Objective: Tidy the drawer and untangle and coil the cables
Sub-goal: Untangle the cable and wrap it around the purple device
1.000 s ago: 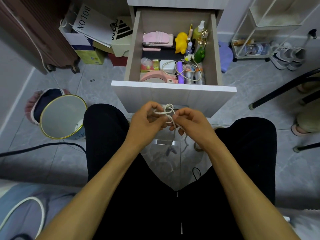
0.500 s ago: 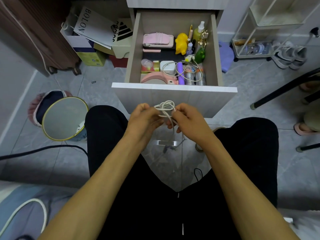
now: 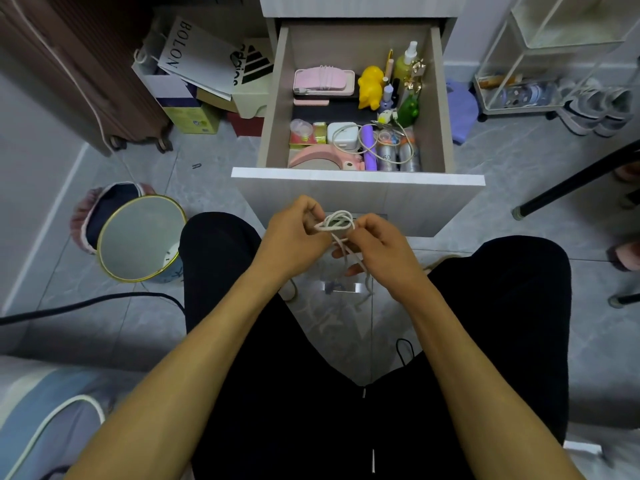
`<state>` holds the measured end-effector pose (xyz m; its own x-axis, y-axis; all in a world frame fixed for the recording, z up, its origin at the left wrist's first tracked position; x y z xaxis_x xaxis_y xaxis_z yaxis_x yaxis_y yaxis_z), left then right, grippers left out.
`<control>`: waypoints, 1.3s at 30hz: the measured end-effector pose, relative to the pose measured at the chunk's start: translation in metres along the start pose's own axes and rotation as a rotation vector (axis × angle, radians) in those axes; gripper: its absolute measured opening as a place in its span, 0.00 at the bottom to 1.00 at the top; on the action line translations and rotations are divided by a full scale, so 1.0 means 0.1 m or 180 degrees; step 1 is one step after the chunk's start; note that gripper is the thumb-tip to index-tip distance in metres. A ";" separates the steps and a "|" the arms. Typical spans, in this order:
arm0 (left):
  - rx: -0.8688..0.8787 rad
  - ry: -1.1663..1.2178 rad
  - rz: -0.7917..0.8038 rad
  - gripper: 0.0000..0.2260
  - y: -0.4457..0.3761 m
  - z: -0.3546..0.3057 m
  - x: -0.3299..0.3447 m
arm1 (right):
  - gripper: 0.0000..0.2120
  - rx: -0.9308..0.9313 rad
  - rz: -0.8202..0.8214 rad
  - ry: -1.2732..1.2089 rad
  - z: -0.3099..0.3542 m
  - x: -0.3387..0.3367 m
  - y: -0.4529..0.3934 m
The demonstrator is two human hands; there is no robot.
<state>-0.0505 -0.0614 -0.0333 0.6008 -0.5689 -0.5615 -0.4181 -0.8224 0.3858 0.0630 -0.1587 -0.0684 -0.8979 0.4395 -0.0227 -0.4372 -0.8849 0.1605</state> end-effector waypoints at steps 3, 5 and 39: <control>-0.1125 0.1736 -0.0250 0.06 -0.04 0.25 0.08 | 0.07 -0.0131 -0.0219 0.0170 0.03 0.00 -0.06; -0.1751 0.2728 -0.0152 0.07 -0.01 0.34 0.24 | 0.07 -0.0202 -0.0267 0.0351 0.05 0.02 -0.07; -0.0983 0.1814 0.0951 0.13 -0.23 0.33 0.11 | 0.04 0.0496 -0.0713 -0.0419 -0.31 -0.33 -0.10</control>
<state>-0.0562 -0.0490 -0.0725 0.7886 -0.6137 0.0381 -0.4590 -0.5463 0.7006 0.0954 -0.1691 -0.0997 -0.7613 0.6463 0.0520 -0.6015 -0.7339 0.3156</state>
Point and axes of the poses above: each hand's wrist, its own y-axis away from the middle knuckle, its own x-axis out of the palm, z = x × y, the point moved 6 cm from there along -y, towards the middle knuckle, and after that the axes turned 14 degrees about -x, right-handed, at the moved point
